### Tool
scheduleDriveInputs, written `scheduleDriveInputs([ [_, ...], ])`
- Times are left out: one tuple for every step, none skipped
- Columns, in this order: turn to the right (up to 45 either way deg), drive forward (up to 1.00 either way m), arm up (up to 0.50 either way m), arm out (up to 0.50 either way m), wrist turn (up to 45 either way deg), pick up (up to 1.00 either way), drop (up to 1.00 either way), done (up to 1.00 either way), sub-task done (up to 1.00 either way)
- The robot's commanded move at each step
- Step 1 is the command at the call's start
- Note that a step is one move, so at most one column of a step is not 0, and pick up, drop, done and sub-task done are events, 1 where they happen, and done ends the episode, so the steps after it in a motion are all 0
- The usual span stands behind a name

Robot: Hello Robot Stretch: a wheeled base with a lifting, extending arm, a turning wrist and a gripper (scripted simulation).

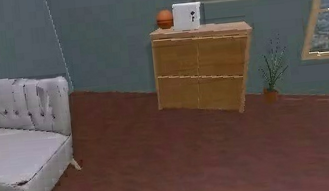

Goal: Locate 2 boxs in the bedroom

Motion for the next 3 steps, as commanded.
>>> scheduleDriveInputs([
  [0.0,0.10,0.00,0.00,0.0,0.00,0.00,0.00,0.00],
  [-45.0,0.00,0.00,0.00,0.0,0.00,0.00,0.00,0.00],
  [-6.0,0.00,0.00,0.00,0.0,0.00,0.00,0.00,0.00],
])
